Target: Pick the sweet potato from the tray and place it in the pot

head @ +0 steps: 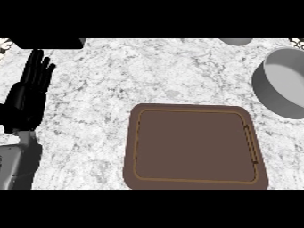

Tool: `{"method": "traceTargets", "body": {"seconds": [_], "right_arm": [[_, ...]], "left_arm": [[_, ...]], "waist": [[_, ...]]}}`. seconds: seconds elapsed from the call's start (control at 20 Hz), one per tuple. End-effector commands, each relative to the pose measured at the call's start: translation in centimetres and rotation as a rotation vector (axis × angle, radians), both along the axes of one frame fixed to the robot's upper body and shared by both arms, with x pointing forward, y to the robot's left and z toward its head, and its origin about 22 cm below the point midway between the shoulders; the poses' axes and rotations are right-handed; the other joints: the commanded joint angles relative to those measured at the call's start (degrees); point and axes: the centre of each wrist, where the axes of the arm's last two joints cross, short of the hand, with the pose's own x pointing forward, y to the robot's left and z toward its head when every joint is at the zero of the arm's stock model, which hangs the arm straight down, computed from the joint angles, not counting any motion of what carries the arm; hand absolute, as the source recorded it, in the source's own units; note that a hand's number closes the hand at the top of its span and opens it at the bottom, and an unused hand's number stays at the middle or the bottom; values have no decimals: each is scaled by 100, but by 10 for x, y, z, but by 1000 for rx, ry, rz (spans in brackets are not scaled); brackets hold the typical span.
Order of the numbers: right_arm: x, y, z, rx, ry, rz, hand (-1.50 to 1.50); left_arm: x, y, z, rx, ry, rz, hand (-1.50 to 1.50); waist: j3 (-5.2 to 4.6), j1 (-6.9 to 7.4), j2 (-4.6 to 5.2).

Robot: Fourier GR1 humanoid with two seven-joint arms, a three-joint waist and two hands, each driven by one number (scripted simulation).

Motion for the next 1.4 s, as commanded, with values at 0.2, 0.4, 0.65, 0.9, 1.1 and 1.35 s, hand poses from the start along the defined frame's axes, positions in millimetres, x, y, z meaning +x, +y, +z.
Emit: {"method": "traceTargets", "body": {"seconds": [0.2, 0.4, 0.65, 0.9, 1.1, 1.35], "right_arm": [[2, -22, -32, 347, -13, 43, -150], [1, -30, -56, 345, 16, 174, -150], [7, -24, -32, 273, -180, 248, -150], [14, -26, -16, 364, -437, 214, -150], [-5, -46, -5, 420, -603, 165, -150], [-40, -57, -13, 418, -707, 147, -150]], "left_arm": [[1, 4, 2, 5, 1, -8, 0], [7, -26, -4, -7, -24, -7, 0], [-3, 5, -6, -7, 8, -9, 0], [6, -10, 2, 11, -10, -7, 0], [-8, -16, -5, 0, -4, -9, 0], [-2, 5, 0, 9, 0, 15, 0]], "waist": [[3, 4, -5], [6, 12, 12], [-1, -9, -14], [3, -22, -7], [4, -42, -29], [-2, -61, -20]]}}
